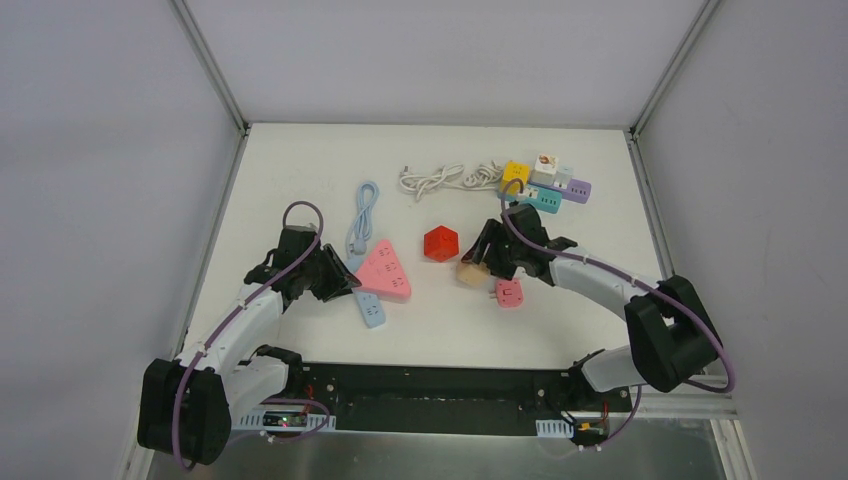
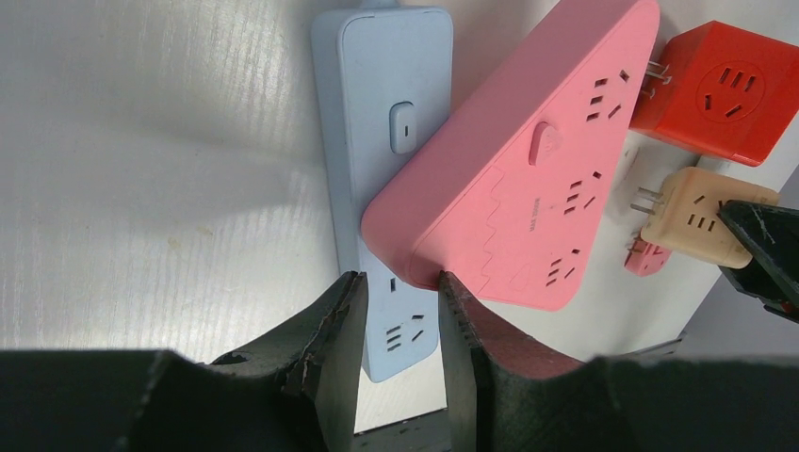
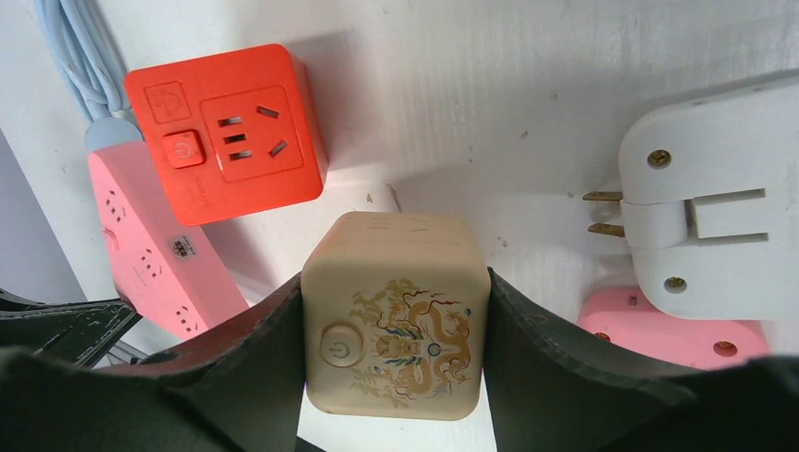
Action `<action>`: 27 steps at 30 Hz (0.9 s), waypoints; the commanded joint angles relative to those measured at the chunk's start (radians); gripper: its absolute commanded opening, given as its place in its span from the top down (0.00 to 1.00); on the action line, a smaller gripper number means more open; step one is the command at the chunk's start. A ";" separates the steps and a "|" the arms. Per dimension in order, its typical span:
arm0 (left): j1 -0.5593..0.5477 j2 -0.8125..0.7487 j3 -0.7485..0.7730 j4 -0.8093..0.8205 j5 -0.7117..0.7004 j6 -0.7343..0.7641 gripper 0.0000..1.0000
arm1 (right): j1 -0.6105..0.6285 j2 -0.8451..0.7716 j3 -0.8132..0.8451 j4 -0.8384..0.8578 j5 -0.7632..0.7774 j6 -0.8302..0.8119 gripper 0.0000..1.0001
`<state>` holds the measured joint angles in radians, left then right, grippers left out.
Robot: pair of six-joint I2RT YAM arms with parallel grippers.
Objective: Pull the plug off the socket
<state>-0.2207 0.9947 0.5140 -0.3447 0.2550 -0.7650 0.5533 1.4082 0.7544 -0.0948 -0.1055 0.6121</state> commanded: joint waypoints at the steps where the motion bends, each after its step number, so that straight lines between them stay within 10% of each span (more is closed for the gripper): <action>1: 0.004 0.010 -0.006 -0.099 -0.048 0.047 0.66 | -0.009 0.023 0.020 0.018 -0.046 -0.012 0.48; 13: 0.004 0.009 -0.007 -0.100 -0.048 0.049 0.66 | -0.009 -0.035 0.065 -0.110 0.053 -0.055 0.03; 27: 0.004 0.001 -0.028 -0.089 -0.063 0.024 0.66 | 0.011 -0.215 0.020 0.085 -0.159 0.008 0.06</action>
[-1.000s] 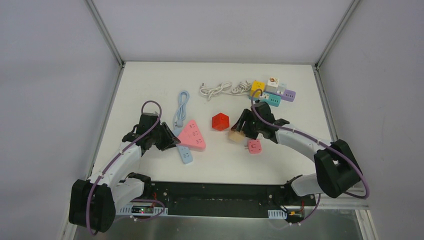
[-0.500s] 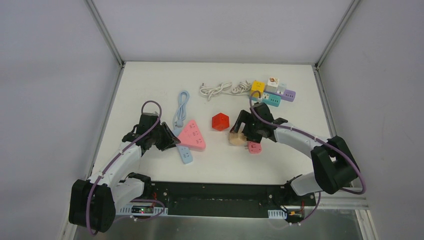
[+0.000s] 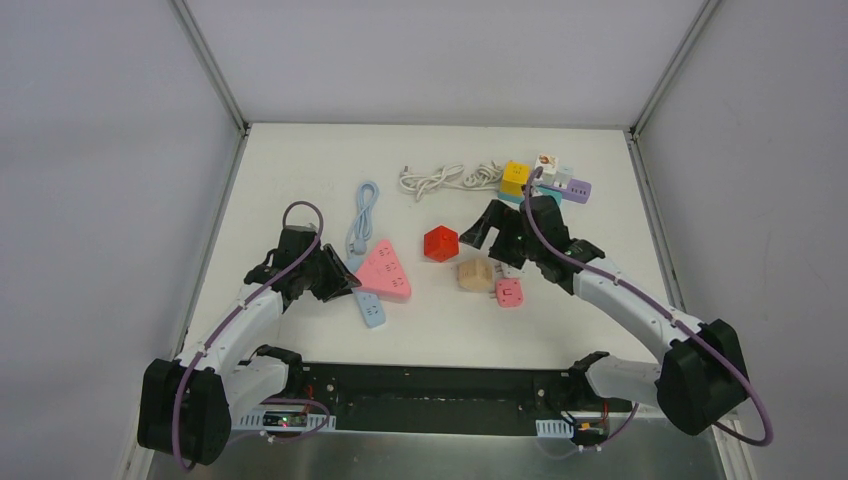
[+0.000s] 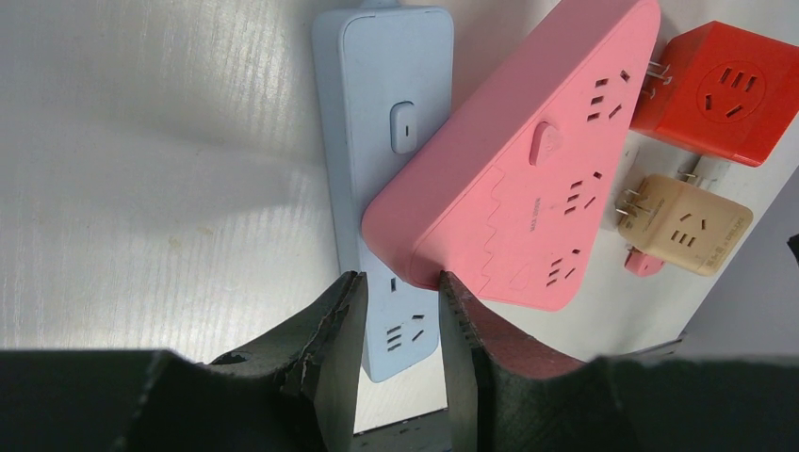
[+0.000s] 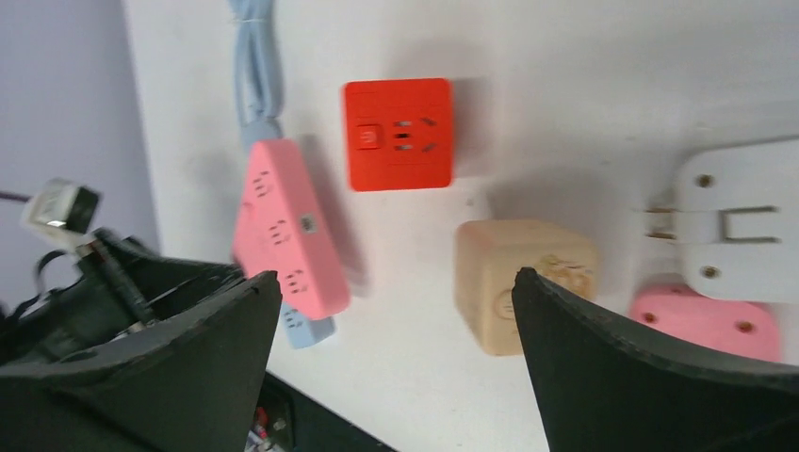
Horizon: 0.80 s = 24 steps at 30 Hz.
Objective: Pull the plug off the socket
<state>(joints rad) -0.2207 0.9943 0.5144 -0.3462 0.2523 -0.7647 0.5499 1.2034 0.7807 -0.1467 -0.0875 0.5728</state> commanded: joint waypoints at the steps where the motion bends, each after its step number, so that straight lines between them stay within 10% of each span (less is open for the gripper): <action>1: 0.004 0.000 -0.033 -0.083 -0.060 0.019 0.66 | 0.027 0.003 -0.012 0.189 -0.207 0.068 0.07; 16: 0.004 -0.010 -0.069 -0.067 -0.052 0.004 0.67 | 0.372 0.466 0.205 0.233 -0.064 0.168 0.16; 24: 0.004 -0.016 -0.040 -0.091 -0.029 0.009 0.64 | 0.391 0.583 0.245 0.432 -0.234 0.232 0.19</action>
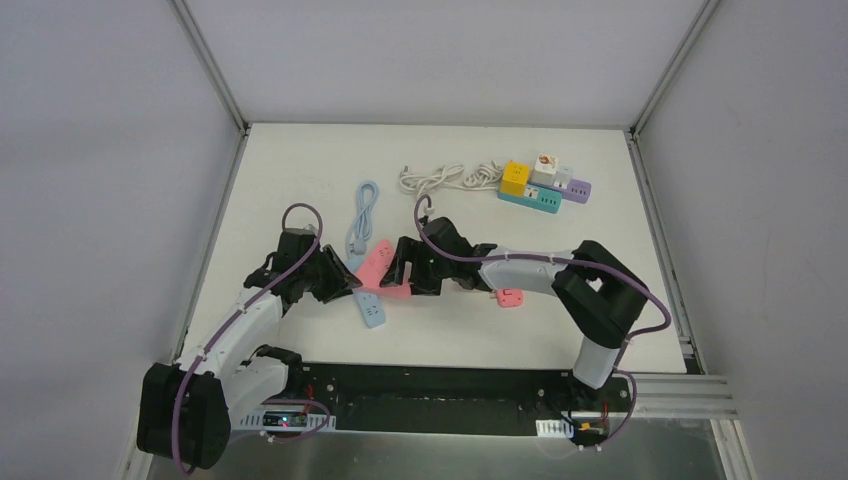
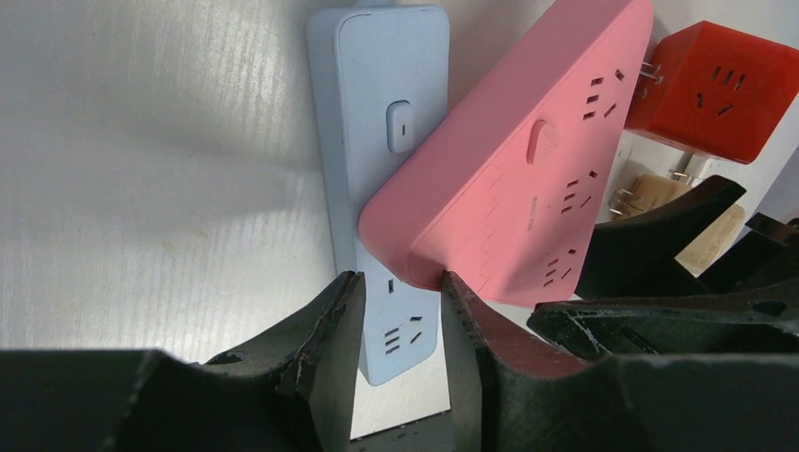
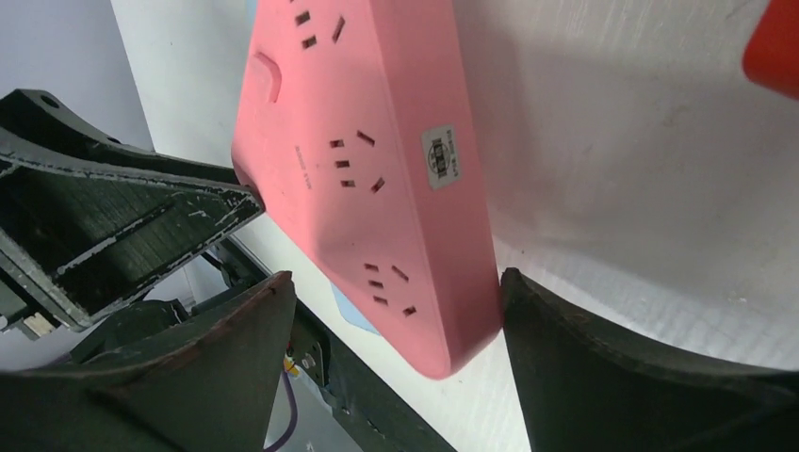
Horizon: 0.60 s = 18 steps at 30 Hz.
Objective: Pull the plug off the socket
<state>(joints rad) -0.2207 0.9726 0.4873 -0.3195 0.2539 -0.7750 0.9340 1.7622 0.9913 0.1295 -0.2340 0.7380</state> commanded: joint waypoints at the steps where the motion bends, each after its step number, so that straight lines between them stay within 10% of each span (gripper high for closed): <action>1: 0.004 0.002 -0.009 -0.123 -0.031 0.019 0.62 | 0.008 0.030 0.028 0.182 -0.101 0.083 0.21; 18: 0.004 -0.207 0.030 -0.241 -0.067 0.018 0.26 | 0.047 0.120 -0.083 0.576 -0.088 0.322 0.40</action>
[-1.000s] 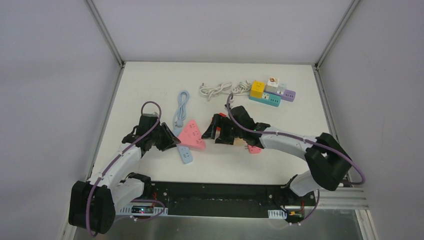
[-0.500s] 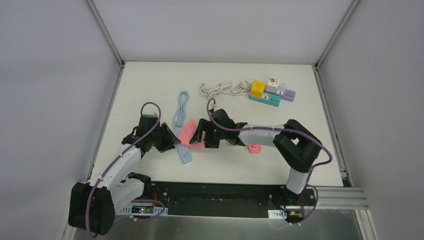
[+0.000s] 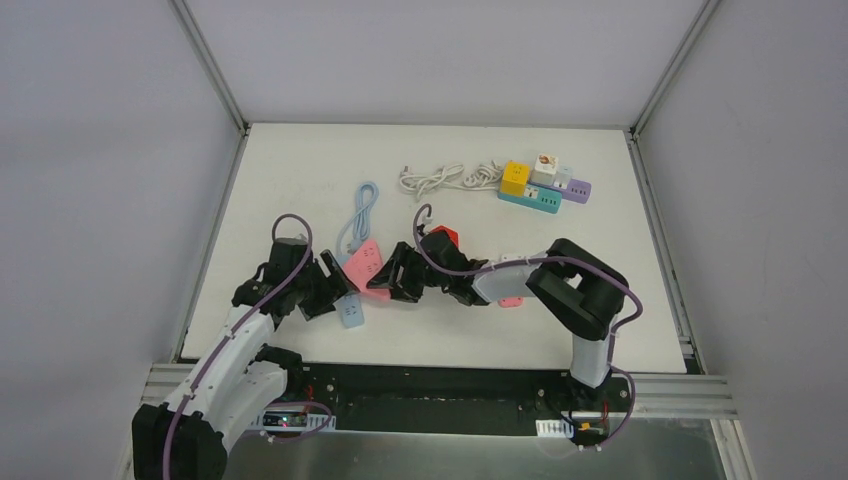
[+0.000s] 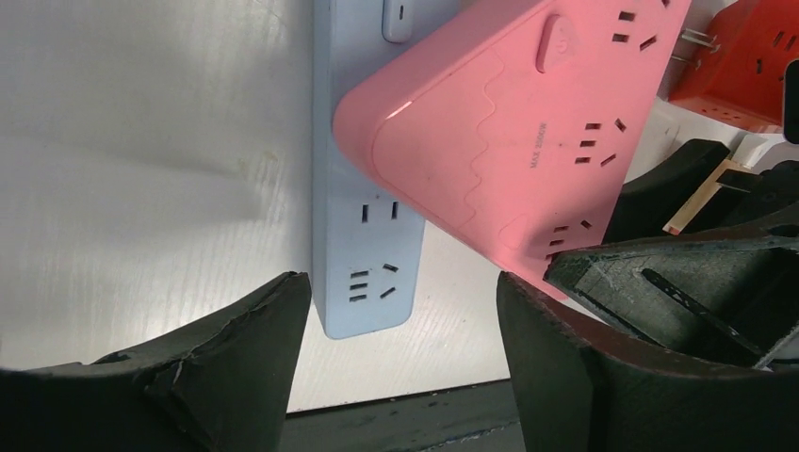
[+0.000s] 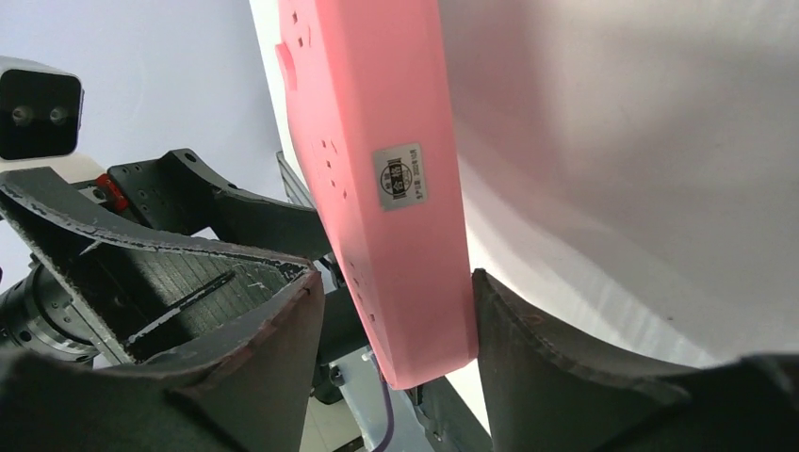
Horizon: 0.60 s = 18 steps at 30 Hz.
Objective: Pull the plug off the socket
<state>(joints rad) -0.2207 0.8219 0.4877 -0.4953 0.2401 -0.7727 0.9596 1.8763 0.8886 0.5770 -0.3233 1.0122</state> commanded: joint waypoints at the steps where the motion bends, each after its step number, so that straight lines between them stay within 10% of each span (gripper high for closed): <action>1: 0.004 -0.075 0.023 -0.072 -0.063 0.018 0.26 | 0.028 0.012 0.022 0.129 0.004 0.053 0.41; 18: 0.000 -0.082 -0.124 -0.056 -0.094 0.002 0.40 | 0.052 0.074 0.043 0.184 -0.005 0.082 0.51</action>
<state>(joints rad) -0.2207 0.7048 0.3691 -0.5381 0.1711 -0.7692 1.0069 1.9549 0.8936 0.6743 -0.3244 1.0851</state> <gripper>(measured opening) 0.617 0.521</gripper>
